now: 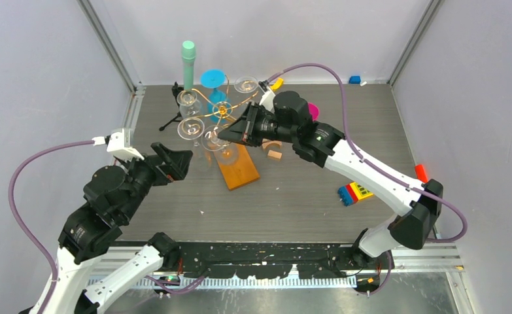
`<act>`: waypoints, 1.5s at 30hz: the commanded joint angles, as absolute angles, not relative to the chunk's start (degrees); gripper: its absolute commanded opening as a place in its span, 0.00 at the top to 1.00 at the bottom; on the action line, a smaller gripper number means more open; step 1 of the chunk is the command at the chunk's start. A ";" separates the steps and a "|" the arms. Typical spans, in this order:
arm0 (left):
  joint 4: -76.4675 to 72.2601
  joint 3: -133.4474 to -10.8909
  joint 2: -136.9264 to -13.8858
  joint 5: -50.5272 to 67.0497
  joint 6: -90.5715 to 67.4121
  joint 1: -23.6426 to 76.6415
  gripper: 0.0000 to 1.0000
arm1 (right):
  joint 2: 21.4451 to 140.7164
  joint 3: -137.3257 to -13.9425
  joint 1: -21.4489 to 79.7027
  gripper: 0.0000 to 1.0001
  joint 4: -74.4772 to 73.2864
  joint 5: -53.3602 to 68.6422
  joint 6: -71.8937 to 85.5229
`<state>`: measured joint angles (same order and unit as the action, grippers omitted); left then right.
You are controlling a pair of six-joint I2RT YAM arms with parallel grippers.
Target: Take the wine glass off the wine glass rack
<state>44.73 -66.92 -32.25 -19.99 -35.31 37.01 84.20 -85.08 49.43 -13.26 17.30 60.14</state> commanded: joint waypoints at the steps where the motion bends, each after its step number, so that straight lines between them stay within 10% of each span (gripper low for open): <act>1: 44.69 -67.09 -31.79 -21.15 -34.54 37.01 0.00 | 85.74 -90.11 50.01 1.00 -8.27 16.26 58.49; 22: 45.65 -69.23 -36.33 -14.45 -33.87 37.03 0.00 | 80.32 -88.76 50.01 1.00 -12.96 -6.56 57.45; 45: 29.21 -65.53 -40.82 14.70 -48.75 37.03 0.01 | 62.19 -72.53 49.97 1.00 -12.04 4.44 66.63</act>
<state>39.62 -67.35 -38.87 5.17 -43.55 37.01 66.87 -73.28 49.65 -16.36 -0.45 65.21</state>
